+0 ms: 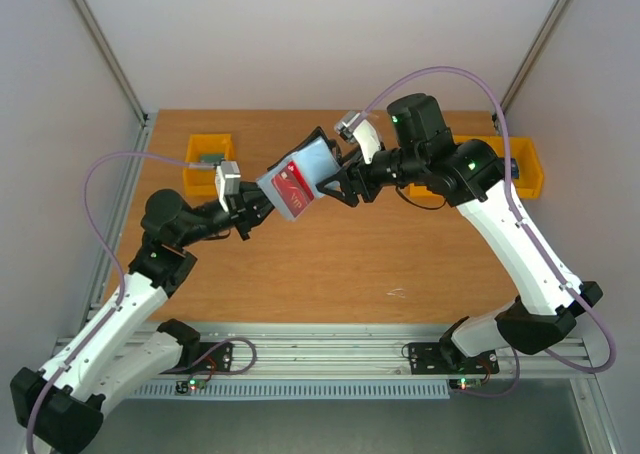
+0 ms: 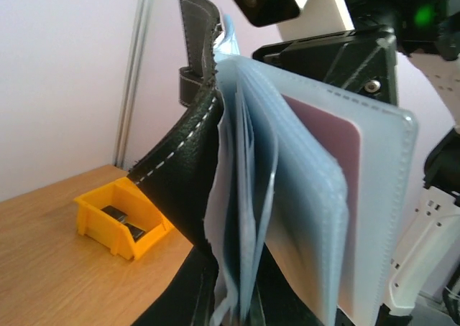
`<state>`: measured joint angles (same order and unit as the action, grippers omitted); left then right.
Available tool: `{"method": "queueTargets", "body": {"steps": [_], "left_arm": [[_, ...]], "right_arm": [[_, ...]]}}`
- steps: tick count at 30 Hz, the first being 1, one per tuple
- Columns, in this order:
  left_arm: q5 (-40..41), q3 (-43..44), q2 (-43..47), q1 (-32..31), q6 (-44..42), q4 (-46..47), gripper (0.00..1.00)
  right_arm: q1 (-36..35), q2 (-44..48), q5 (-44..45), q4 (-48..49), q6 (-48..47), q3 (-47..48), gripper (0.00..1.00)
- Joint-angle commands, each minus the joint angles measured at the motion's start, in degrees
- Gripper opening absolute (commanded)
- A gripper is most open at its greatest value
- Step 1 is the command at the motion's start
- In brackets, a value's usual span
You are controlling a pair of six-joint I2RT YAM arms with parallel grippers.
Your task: Take the credit cards out of the card holder
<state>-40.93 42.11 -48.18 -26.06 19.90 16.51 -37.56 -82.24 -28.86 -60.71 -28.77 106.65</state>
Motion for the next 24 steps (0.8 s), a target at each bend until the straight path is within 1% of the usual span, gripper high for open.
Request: {"method": "queueTargets", "body": {"steps": [1,3,5,7,9,12,13,14,15,18,21,22,24], "left_arm": [[-5.0,0.7,2.2,-0.1,0.8,5.1,0.00],[-6.6,0.4,2.5,-0.1,1.5,6.2,0.00],[-8.1,0.3,2.7,-0.1,2.2,7.3,0.00],[-8.7,0.3,2.8,-0.1,2.5,7.6,0.00],[-8.9,0.4,2.9,-0.1,2.6,7.8,0.00],[-10.0,0.4,3.0,-0.1,2.9,8.3,0.00],[-10.3,0.6,2.9,-0.1,2.9,8.3,0.00],[-10.3,0.5,2.9,-0.1,3.0,8.3,0.00],[-10.1,0.6,2.9,-0.1,3.0,8.4,0.00],[-8.3,0.6,2.8,-0.1,4.1,8.3,0.00],[-7.1,0.5,3.0,-0.1,5.0,7.5,0.00],[-6.3,0.3,3.0,-0.1,5.1,7.2,0.00],[-4.6,-0.3,3.4,-0.1,5.2,6.1,0.01]], "right_arm": [[0.9,0.7,-1.9,-0.4,-3.7,-0.1,0.74],[1.6,1.1,-3.7,-0.4,-4.5,0.0,0.81],[1.6,0.6,-4.6,-2.0,-5.9,1.6,0.97],[1.6,-0.4,-4.1,-5.3,-6.6,3.6,0.99],[1.6,-1.2,-4.5,-6.2,-6.6,4.8,0.99],[1.6,-1.6,-8.8,-4.8,-5.7,4.8,0.96],[1.6,-1.9,-10.6,-4.3,-5.0,4.9,0.94],[1.6,-2.1,-13.0,-3.6,-4.4,4.9,0.89],[1.6,-2.5,-15.9,-2.8,-3.4,4.9,0.81],[1.6,-4.5,-22.7,-1.7,-0.8,5.7,0.39],[1.6,-4.4,-24.3,-1.3,-0.7,5.9,0.04],[1.7,-3.9,-24.2,-0.8,-0.6,5.7,0.01],[1.7,-3.0,-22.8,-0.1,0.0,5.7,0.01]]}}
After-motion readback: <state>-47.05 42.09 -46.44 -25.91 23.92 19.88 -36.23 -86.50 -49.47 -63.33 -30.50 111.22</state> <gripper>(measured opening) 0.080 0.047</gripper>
